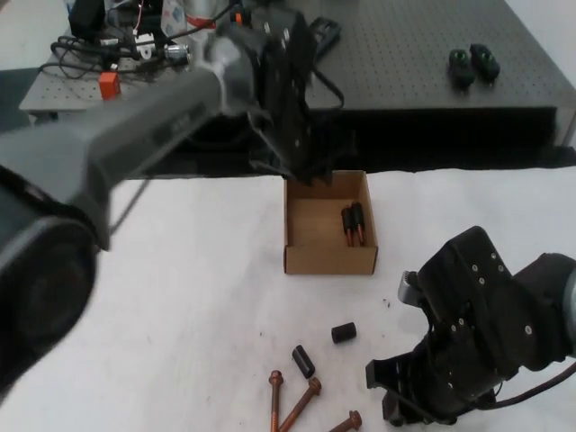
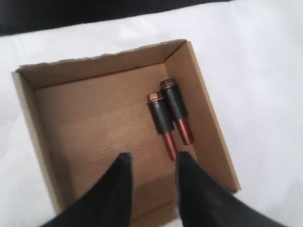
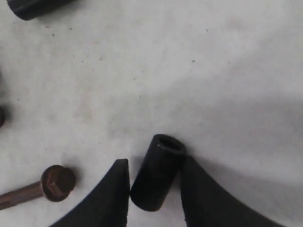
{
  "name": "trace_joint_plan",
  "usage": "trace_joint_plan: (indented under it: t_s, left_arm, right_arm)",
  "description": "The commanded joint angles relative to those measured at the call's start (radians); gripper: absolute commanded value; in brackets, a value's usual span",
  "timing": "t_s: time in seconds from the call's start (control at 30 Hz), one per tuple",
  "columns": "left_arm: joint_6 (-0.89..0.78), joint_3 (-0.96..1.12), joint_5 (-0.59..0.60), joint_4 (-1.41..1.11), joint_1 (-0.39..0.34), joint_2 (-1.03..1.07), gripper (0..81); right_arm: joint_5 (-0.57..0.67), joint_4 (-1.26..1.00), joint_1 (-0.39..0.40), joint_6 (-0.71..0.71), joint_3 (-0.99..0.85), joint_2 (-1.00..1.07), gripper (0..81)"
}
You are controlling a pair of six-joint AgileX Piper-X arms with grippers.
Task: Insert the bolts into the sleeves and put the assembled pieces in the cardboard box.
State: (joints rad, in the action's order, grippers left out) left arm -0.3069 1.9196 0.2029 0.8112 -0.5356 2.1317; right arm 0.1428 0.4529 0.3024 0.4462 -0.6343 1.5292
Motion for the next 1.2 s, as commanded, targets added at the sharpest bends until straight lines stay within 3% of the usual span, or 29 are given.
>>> trace_joint_plan:
  t_s: [0.0,0.17,0.37,0.63,1.17]
  left_arm:
    - [0.030,-0.054,-0.026,0.033,-0.006,-0.057,23.4]
    - [0.032,-0.320,-0.036,-0.041,-0.016,-0.226,23.4]
    - [0.084,-0.567,-0.036,-0.064,-0.024,-0.374,23.4]
    - [0.247,-0.700,-0.026,-0.053,-0.109,-0.392,23.4]
    - [-0.039,-0.742,-0.015,-0.040,-0.133,-0.304,23.4]
  right_arm:
    - [-0.017,-0.016,0.000,0.009,-0.002,0.015,27.1]
    - [-0.036,-0.029,0.000,-0.002,-0.002,0.025,23.2]
    - [-0.036,-0.016,0.000,-0.090,-0.002,0.051,2.2]
    - [-0.048,0.003,0.000,-0.135,0.005,-0.056,3.4]
    - [-0.136,0.178,0.000,-0.175,0.005,-0.364,3.4]
